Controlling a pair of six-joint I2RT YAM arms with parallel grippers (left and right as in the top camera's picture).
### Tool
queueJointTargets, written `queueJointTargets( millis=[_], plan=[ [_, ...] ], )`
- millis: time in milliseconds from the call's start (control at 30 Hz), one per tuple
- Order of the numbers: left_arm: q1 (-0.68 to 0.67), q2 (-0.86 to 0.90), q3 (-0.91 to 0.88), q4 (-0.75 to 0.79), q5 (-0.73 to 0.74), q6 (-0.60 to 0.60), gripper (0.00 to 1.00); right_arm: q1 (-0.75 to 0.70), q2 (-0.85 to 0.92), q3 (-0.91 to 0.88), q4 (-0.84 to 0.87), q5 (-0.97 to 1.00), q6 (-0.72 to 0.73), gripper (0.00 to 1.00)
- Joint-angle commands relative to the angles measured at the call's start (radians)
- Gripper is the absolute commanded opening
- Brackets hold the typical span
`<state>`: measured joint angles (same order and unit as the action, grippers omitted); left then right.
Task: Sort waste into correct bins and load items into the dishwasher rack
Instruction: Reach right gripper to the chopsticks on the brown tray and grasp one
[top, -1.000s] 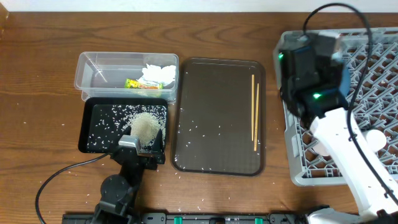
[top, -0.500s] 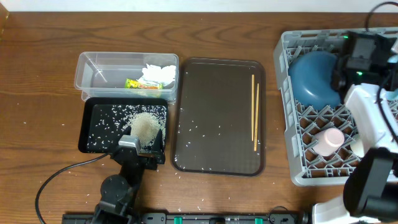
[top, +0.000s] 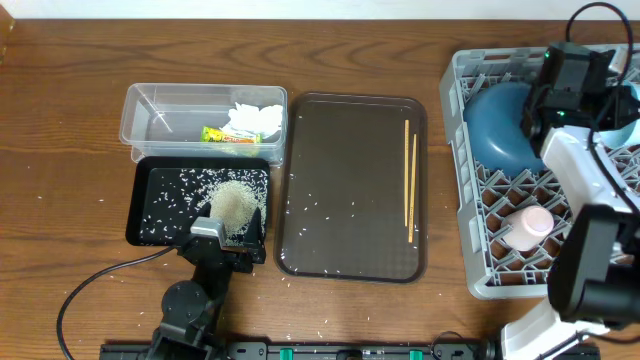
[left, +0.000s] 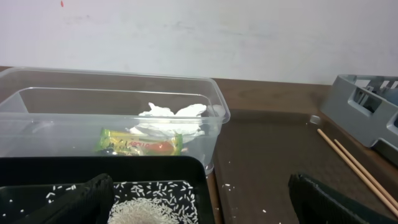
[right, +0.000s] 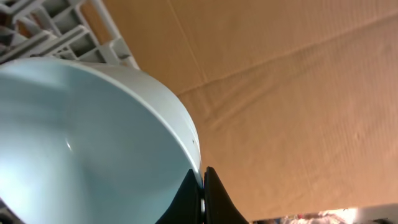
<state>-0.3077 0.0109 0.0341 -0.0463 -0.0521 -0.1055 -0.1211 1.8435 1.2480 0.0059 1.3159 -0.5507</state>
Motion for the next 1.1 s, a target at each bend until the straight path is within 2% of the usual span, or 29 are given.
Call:
queueJointTargets(
  millis=[0, 133, 167, 200, 267, 300, 333, 367, 400, 467, 533, 633, 767, 867, 967, 1067],
  plan=[
    [0.005, -0.007, -0.03, -0.019, -0.009, -0.005, 0.92, 0.008, 0.081, 0.009, 0.051, 0.045, -0.142, 0.01],
    [0.005, -0.007, -0.03, -0.019, -0.009, -0.005, 0.92, 0.037, 0.146, 0.009, 0.114, 0.076, -0.199, 0.01],
    [0.005, -0.007, -0.03, -0.019, -0.009, -0.005, 0.92, 0.053, 0.156, 0.009, 0.114, 0.075, -0.198, 0.06],
    [0.005, -0.007, -0.03, -0.019, -0.009, -0.005, 0.92, 0.061, 0.159, 0.009, 0.114, 0.071, -0.196, 0.11],
    [0.005, -0.007, -0.03, -0.019, -0.009, -0.005, 0.92, 0.085, 0.16, 0.009, 0.116, 0.063, -0.183, 0.29],
    [0.005, -0.007, -0.03, -0.019, -0.009, -0.005, 0.92, 0.096, 0.16, 0.009, 0.126, 0.063, -0.183, 0.33],
    [0.005, -0.007, -0.03, -0.019, -0.009, -0.005, 0.92, 0.107, 0.159, 0.009, 0.139, 0.064, -0.184, 0.42],
    [0.005, -0.007, -0.03, -0.019, -0.009, -0.005, 0.92, 0.119, 0.159, 0.009, 0.15, 0.064, -0.185, 0.58],
    [0.005, -0.007, -0.03, -0.019, -0.009, -0.005, 0.92, 0.129, 0.158, 0.009, 0.158, 0.065, -0.193, 0.64],
    [0.005, -0.007, -0.03, -0.019, -0.009, -0.005, 0.92, 0.149, 0.152, 0.009, 0.159, 0.064, -0.199, 0.76],
    [0.005, -0.007, -0.03, -0.019, -0.009, -0.005, 0.92, 0.171, 0.137, 0.009, 0.159, 0.059, -0.196, 0.8],
    [0.005, -0.007, -0.03, -0.019, -0.009, -0.005, 0.92, 0.218, 0.083, 0.009, 0.153, 0.014, -0.171, 0.92],
    [0.005, -0.007, -0.03, -0.019, -0.009, -0.005, 0.92, 0.314, -0.011, 0.009, 0.072, -0.122, -0.131, 0.96],
    [0.005, -0.007, -0.03, -0.019, -0.009, -0.005, 0.92, 0.397, -0.081, 0.009, -0.08, -0.282, -0.036, 0.96],
    [0.005, -0.007, -0.03, -0.019, -0.009, -0.005, 0.92, 0.476, -0.135, 0.009, -0.306, -0.491, 0.164, 0.96],
    [0.005, -0.007, -0.03, -0.019, -0.009, -0.005, 0.92, 0.526, -0.163, 0.009, -0.512, -0.794, 0.423, 0.95]
  ],
)
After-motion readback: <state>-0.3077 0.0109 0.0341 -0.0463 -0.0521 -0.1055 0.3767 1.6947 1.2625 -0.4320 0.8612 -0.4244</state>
